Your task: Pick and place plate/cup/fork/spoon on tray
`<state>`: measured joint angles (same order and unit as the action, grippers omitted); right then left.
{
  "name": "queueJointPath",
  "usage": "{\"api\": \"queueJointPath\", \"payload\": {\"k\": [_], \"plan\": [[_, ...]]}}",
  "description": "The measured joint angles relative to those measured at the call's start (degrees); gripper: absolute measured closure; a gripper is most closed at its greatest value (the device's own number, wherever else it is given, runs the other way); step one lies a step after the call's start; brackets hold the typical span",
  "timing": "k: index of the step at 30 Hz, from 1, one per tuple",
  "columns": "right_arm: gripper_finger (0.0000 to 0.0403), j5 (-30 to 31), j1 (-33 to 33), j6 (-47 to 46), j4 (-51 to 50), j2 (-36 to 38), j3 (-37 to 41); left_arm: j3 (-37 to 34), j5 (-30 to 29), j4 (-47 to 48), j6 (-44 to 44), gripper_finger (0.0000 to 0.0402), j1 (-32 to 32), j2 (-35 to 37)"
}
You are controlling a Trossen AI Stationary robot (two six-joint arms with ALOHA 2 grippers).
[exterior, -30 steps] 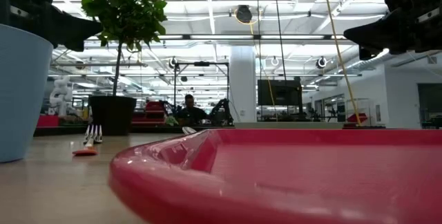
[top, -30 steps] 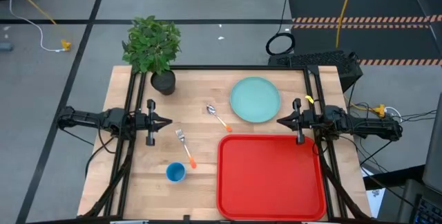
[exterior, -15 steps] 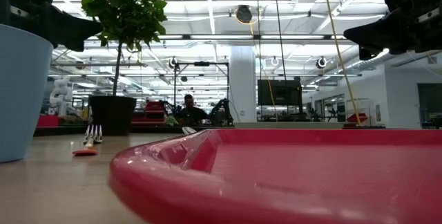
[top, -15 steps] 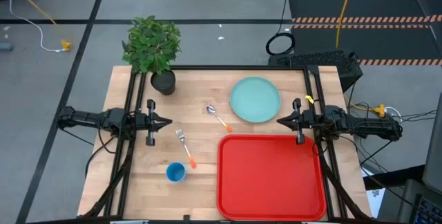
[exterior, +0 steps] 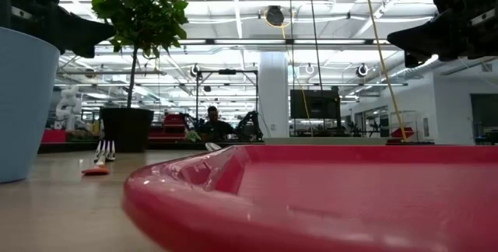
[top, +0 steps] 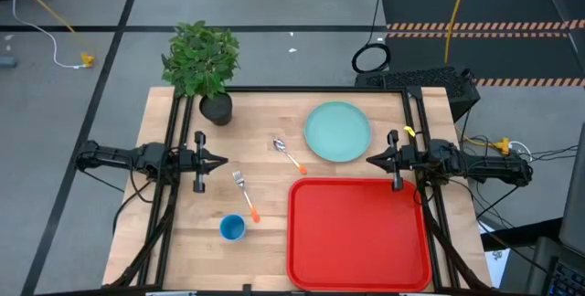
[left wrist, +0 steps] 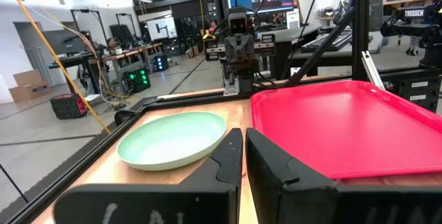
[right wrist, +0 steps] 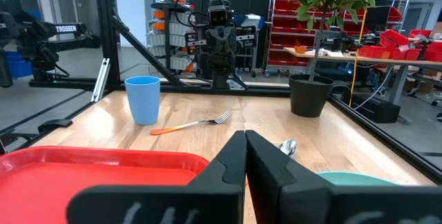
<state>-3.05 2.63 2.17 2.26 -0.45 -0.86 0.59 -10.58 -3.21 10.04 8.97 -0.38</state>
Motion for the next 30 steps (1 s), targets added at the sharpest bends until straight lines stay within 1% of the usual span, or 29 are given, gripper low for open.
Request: {"api": "queueJointPath", "payload": {"k": [25,30], "plan": [[0.0403,0.02,0.02,0.06,0.09,-0.02,0.0,0.0,0.0,-0.01,0.0,0.0378,0.0,0.02],[0.0403,0.0,0.02,0.0,4.67,0.02,-0.02,-0.01,-0.01,-0.03,0.06,0.0378,0.0,0.0]]}}
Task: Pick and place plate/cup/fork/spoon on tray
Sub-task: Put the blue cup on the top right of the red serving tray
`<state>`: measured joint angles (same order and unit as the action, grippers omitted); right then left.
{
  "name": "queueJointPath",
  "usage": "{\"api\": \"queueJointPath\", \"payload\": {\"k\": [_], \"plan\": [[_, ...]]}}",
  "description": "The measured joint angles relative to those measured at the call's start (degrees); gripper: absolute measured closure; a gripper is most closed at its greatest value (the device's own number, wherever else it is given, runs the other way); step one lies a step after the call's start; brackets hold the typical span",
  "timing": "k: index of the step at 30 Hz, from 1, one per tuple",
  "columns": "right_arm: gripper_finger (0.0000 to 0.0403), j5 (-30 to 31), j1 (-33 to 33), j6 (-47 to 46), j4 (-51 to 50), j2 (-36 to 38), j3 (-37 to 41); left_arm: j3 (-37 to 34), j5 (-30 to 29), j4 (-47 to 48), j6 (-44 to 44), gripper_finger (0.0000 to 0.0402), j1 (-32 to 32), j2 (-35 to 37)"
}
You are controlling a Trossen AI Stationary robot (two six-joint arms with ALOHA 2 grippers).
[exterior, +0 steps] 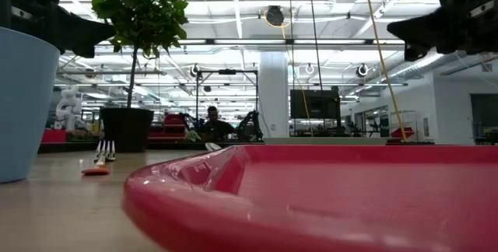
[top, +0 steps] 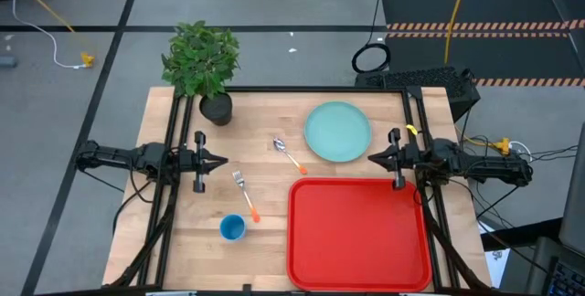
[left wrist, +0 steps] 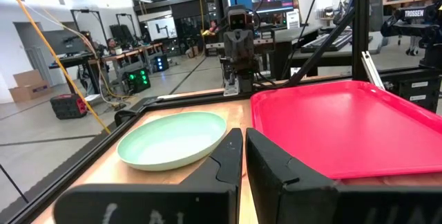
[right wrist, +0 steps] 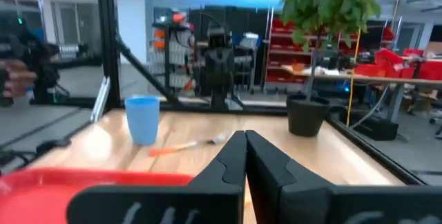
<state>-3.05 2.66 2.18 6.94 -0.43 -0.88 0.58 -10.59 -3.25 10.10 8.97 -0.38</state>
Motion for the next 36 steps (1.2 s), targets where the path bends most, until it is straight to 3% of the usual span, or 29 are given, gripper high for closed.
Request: {"api": "queueJointPath", "payload": {"k": [5,8,13,17,25,36], "plan": [[0.0403,0.0,0.0,0.02,0.57,-0.02,0.02,0.0,0.0,-0.08,1.63,0.0378,0.0,0.02],[0.0403,0.0,0.0,0.11,0.64,-0.02,0.02,0.0,0.02,-2.31,10.83,0.0378,0.0,0.0],[0.0403,0.08,0.0,0.22,2.19,-0.04,0.02,0.0,0.88,-17.44,18.33,0.0378,0.07,0.0],[0.0403,0.28,0.0,0.22,3.78,-0.04,0.02,1.93,0.92,-27.45,14.4,0.0378,0.09,0.02],[0.0403,1.77,-0.01,3.53,4.77,-0.04,0.02,13.64,1.59,-19.37,12.68,0.0378,0.48,-2.88],[0.0403,14.35,0.0,6.46,2.93,-0.22,0.02,35.16,3.3,-15.54,18.05,0.0378,4.69,-24.91]]}}
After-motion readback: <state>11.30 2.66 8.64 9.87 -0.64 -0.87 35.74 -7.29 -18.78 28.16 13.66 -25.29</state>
